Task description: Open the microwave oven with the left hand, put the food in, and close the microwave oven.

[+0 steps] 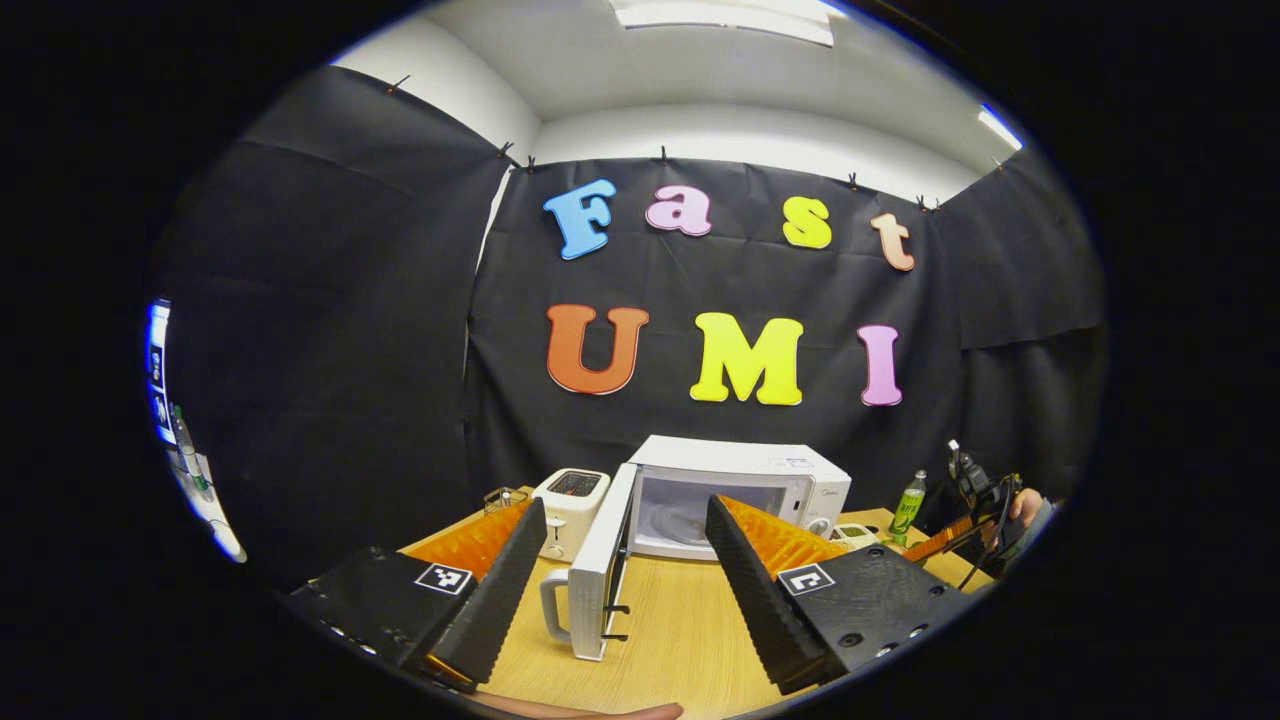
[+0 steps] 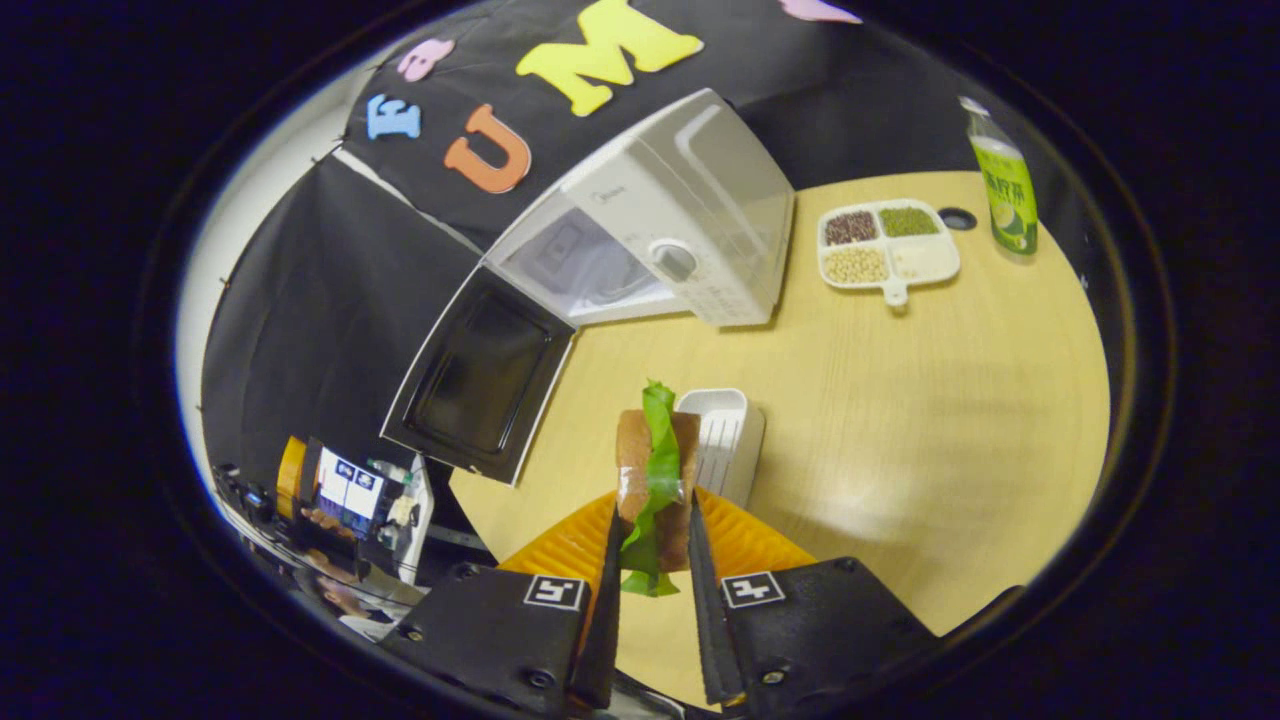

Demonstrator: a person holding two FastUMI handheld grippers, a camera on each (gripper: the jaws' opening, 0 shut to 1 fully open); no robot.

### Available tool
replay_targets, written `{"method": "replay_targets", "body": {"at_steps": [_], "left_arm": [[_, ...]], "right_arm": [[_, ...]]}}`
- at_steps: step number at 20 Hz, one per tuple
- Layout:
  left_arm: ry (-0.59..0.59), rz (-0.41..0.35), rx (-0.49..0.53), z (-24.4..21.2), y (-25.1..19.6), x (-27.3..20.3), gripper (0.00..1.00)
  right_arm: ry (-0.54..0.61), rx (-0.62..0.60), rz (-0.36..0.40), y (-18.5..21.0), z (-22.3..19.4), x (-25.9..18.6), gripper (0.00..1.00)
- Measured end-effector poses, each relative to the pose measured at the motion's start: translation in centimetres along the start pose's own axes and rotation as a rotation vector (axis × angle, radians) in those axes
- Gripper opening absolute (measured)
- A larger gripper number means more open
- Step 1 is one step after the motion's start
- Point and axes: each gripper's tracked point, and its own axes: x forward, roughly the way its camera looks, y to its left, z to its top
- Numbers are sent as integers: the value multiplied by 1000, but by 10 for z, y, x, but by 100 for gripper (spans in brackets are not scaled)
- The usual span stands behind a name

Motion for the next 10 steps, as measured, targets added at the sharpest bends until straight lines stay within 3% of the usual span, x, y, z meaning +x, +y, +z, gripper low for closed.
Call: {"method": "replay_targets", "body": {"at_steps": [2, 3, 5, 6, 7, 8, 9, 10], "left_arm": [[2, -5, 19, -4, 4, -7, 94], [1, -13, 28, -5, 6, -11, 95], [5, -26, 33, -8, 11, -15, 95], [4, -32, 34, -8, 13, -18, 95], [-3, -34, 40, -8, 16, -22, 95], [-11, -34, 50, -9, 21, -24, 83], [-15, -30, 59, -10, 27, -27, 95], [-18, -27, 66, -11, 33, -29, 95]], "right_arm": [[-27, -95, -34, 24, 2, -10, 28], [-40, -141, -54, 37, 2, -13, 35], [-56, -240, -93, 57, 0, -12, 35], [-65, -283, -111, 67, 0, -9, 26], [-69, -316, -126, 78, -1, -3, 26], [-72, -335, -135, 87, -2, 4, 25], [-74, -351, -140, 96, -3, 13, 34], [-82, -356, -144, 104, -1, 23, 33]]}}
